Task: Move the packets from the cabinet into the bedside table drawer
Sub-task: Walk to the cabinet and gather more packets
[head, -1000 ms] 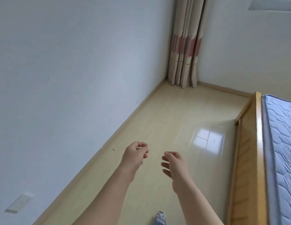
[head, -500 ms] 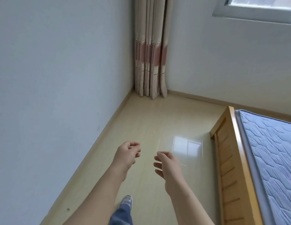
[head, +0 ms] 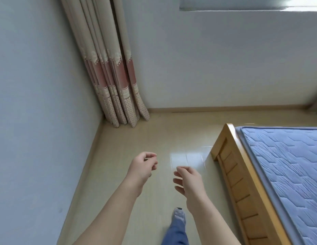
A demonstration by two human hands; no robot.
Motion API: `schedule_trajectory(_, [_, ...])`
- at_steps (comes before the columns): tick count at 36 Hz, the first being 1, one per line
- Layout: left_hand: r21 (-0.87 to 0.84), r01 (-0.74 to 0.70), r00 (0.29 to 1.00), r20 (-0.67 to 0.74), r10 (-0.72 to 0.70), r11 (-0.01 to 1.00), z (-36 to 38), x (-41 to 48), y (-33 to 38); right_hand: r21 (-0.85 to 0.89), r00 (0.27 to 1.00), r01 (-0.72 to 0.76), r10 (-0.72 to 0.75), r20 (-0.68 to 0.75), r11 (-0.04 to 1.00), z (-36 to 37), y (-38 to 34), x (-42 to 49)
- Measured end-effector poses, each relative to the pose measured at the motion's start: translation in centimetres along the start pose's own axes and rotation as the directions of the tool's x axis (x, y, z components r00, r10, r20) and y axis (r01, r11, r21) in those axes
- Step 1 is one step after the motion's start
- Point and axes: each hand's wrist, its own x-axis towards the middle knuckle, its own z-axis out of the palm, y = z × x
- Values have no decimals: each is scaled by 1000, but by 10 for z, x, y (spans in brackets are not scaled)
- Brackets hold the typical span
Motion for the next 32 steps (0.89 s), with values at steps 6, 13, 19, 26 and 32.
schedule_trajectory(6, [16, -15, 999, 42, 14, 1000, 66, 113, 75, 14, 999, 17, -16, -47, 1000, -32, -89, 113])
schedule_trajectory(13, [16, -21, 995, 99, 19, 1000, 133, 228, 155, 23, 996, 39, -37, -77, 999, -52, -187, 230])
schedule_trajectory(19, [40, -4, 987, 161, -2, 999, 183, 335, 200, 43, 990, 20, -14, -139, 999, -62, -243, 337])
schedule_trajectory(26, [97, -70, 967, 251, 44, 993, 253, 492, 287, 125, 972, 26, 4, -234, 992, -70, -331, 483])
schedule_trajectory(32, [190, -106, 924, 382, 26, 976, 331, 578, 353, 231, 942, 94, -12, -335, 968, -107, -406, 560])
